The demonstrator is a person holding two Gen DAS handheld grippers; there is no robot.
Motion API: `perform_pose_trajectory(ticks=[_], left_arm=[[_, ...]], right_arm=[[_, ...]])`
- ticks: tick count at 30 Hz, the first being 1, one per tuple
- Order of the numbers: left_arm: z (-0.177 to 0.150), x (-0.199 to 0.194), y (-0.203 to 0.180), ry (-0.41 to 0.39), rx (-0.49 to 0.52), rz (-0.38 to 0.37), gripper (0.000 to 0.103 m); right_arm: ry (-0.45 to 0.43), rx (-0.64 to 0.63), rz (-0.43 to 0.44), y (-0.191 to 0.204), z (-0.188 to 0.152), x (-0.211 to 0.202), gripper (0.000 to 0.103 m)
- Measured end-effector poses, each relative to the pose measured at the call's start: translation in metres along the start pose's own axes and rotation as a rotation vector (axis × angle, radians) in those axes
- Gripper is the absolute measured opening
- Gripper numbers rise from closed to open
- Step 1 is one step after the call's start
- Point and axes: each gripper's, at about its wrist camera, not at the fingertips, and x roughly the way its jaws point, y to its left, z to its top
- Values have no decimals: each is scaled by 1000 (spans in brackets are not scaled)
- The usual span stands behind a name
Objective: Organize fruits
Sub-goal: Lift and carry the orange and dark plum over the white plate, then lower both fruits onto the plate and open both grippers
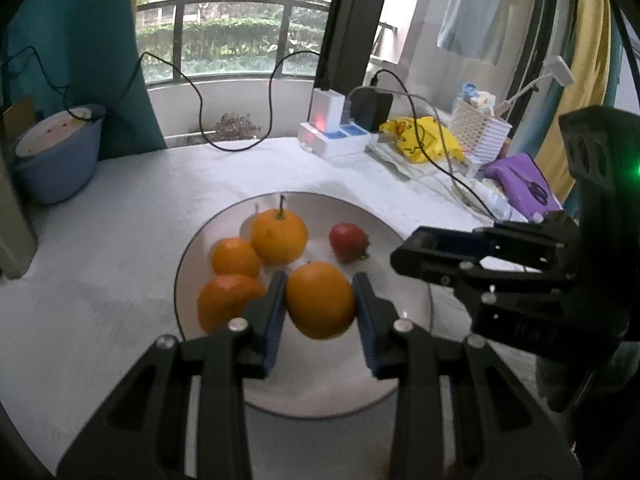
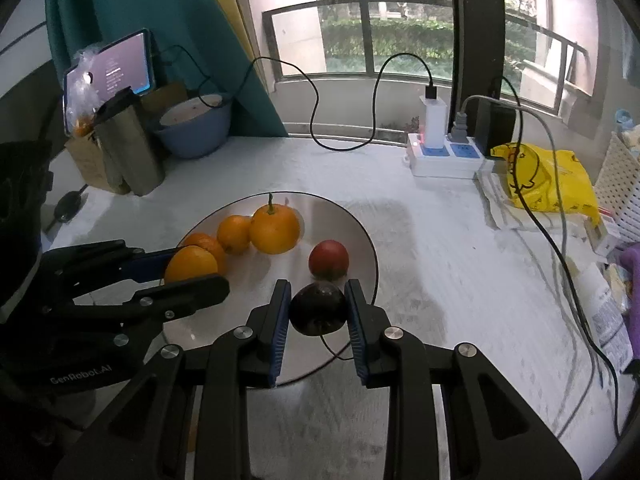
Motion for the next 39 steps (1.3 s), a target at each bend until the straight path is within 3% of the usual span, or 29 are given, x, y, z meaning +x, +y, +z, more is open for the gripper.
perform_pose_trajectory(ticks=[20,26,39], left_arm=[[8,20,2,40,-16,-8,35],[8,6,-1,17,-22,3,36],[-4,-35,-11,-31,-38,21,38]], right_arm=[[17,18,11,-10,1,25,30],[0,22,9,-9,2,16,36],[-49,-1,4,5,-5,-24,36]])
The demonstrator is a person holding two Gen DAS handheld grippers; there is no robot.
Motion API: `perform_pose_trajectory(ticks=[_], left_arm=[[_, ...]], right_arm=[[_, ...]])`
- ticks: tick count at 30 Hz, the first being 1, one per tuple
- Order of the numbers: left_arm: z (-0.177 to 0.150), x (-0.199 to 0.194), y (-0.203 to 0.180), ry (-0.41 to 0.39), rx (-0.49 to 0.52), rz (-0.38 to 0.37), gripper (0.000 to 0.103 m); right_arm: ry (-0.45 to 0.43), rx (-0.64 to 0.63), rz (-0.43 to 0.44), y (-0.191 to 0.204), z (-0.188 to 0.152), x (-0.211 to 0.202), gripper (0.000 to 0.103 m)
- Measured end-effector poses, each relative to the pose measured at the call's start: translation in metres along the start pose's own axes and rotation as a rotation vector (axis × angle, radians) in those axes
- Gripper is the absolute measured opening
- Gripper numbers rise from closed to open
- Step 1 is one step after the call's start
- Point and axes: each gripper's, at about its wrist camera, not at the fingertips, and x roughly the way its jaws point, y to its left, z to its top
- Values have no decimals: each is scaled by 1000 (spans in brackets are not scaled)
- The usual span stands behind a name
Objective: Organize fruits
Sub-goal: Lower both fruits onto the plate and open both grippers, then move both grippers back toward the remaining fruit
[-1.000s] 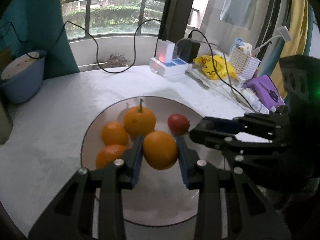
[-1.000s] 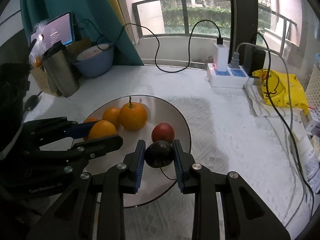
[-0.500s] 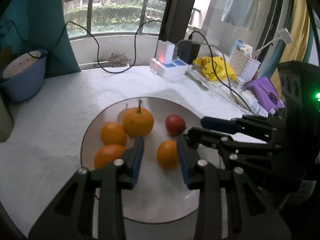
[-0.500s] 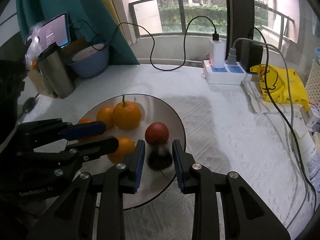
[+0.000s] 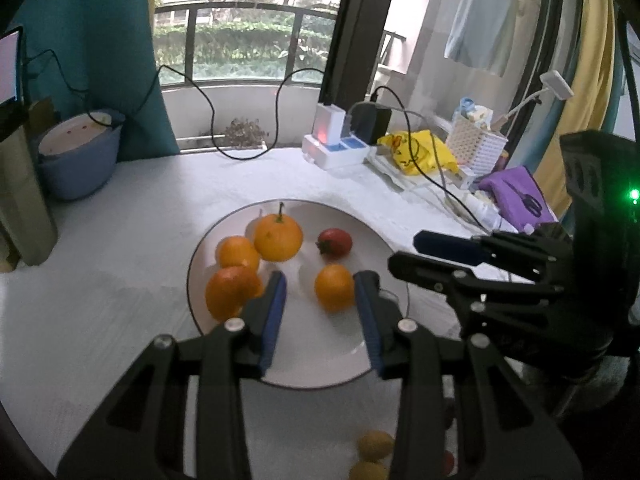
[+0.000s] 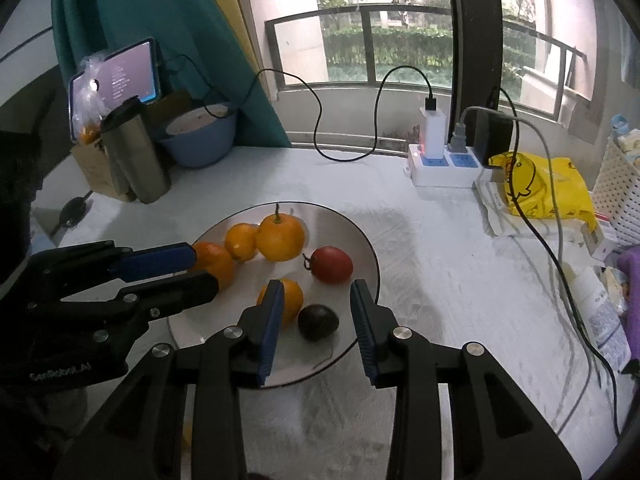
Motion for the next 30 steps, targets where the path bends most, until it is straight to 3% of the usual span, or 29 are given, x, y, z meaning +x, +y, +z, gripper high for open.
perform_pose_trajectory(ticks=[12,30], left_arm=[[-19,-28,-12,-20,0,3,40],[-66,-43,-30,32,1,-1,40]], right_arm=[[-14,1,-13,11,-21,-34,36],[30,9,5,28,-68,-50,36]])
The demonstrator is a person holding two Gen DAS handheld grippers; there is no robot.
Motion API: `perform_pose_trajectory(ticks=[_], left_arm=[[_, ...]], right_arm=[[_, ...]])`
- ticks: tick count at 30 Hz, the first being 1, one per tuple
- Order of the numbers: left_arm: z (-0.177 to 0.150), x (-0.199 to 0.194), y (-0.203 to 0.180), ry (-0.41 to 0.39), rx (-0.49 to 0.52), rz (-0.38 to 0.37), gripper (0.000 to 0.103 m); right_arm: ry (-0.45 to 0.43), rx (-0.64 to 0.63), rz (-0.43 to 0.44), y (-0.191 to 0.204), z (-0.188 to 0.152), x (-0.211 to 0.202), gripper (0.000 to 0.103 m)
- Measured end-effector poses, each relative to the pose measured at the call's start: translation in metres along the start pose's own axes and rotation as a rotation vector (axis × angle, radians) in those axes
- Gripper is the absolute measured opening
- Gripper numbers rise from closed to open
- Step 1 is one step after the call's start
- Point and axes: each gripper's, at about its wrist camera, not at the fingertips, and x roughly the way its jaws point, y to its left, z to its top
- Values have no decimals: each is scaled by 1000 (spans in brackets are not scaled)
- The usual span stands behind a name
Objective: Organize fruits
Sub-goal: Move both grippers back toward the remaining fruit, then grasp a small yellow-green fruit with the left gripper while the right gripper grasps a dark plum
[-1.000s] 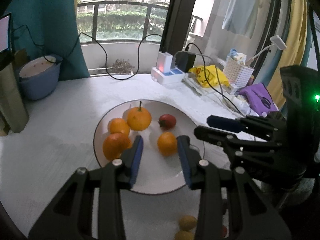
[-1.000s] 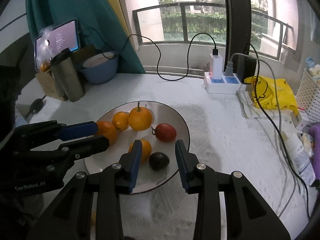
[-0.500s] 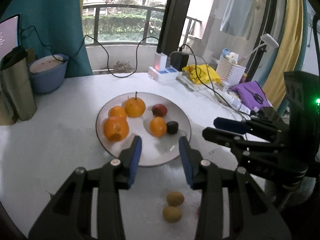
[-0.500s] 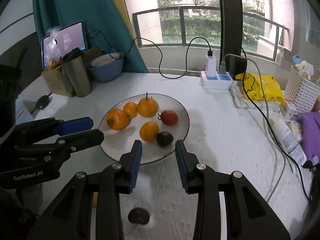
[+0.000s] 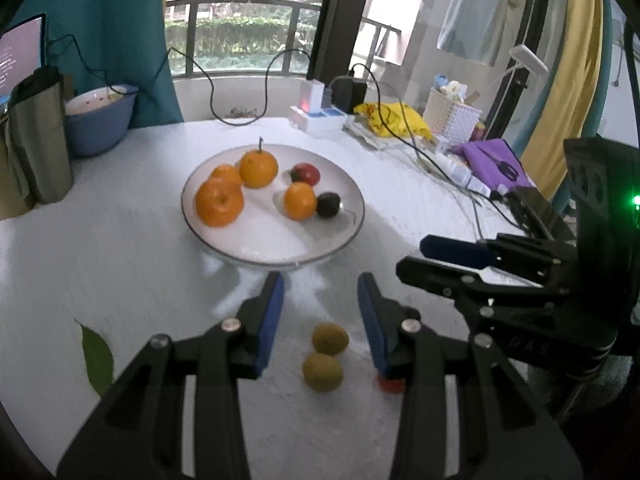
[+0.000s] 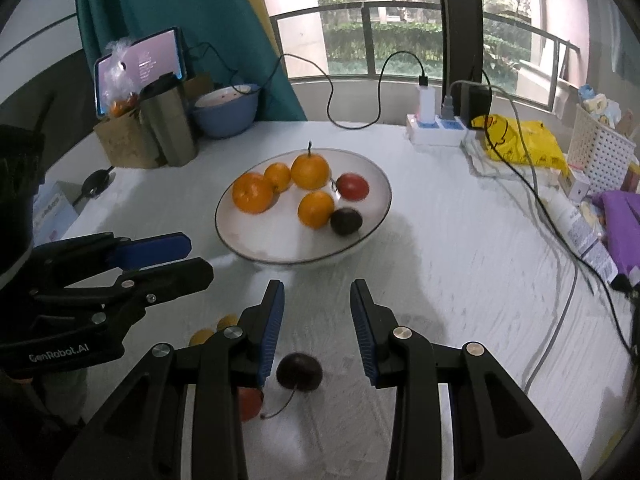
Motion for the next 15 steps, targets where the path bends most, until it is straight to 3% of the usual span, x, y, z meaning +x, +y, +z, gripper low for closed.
perform_pose_trajectory(ticks=[15], left_arm=[[-35,12,-5,91,-13,13,40]], right_arm=[[54,26,41,5,-32,7,36]])
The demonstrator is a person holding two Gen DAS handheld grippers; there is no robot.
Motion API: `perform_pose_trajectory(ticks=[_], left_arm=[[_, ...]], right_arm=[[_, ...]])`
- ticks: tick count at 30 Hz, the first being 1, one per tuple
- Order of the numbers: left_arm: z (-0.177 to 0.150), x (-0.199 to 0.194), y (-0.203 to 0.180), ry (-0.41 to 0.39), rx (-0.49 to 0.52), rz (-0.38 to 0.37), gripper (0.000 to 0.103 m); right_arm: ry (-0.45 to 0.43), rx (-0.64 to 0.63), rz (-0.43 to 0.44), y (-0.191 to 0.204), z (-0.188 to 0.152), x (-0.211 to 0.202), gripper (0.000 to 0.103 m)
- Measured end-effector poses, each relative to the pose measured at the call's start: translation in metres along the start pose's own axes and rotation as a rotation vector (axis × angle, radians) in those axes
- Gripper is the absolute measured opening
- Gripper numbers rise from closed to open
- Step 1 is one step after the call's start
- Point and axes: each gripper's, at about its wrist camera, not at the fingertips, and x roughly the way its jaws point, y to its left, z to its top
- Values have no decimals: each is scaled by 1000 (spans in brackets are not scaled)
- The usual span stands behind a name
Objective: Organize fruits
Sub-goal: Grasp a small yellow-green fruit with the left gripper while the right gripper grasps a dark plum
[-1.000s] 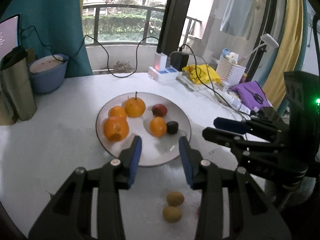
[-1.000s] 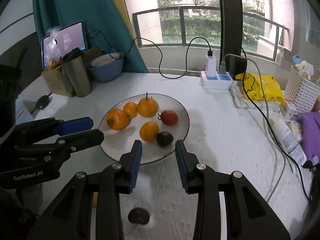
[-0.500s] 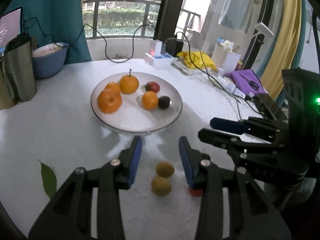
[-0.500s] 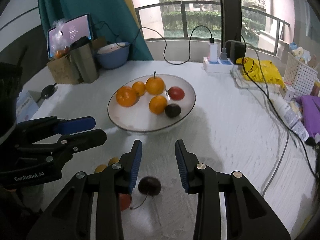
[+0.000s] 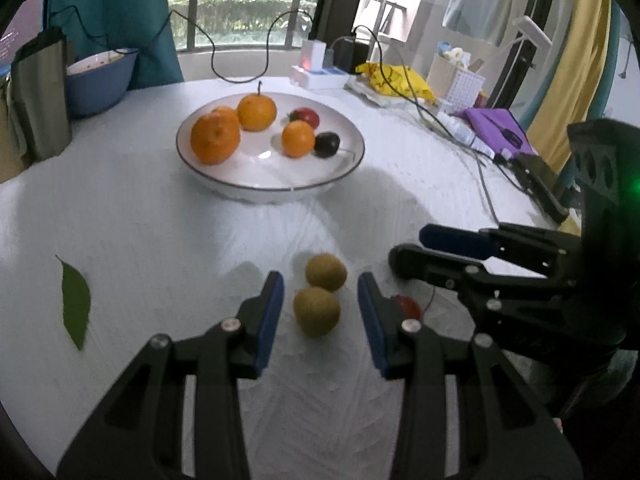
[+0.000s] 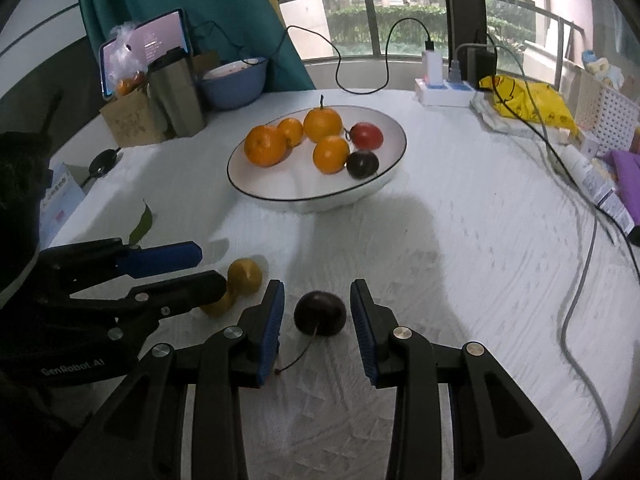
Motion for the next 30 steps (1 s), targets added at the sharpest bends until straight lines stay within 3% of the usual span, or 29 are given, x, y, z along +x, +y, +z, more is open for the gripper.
perform_pose_trajectory(ticks=[14,16,19,30], left_arm=[[-7,14,-4,44,44,39,39],[-8,15,-5,43,53,45,30],[-7,14,-5,46,52,38,28],[0,1,-5,5,56,24,27]], right_arm=[[40,12,13,-4,-8,11,36],[42,6,15,-3,-8,12,32],[39,4,20,-2,-8,12,31],[-7,-5,14,-5,6,-2,31]])
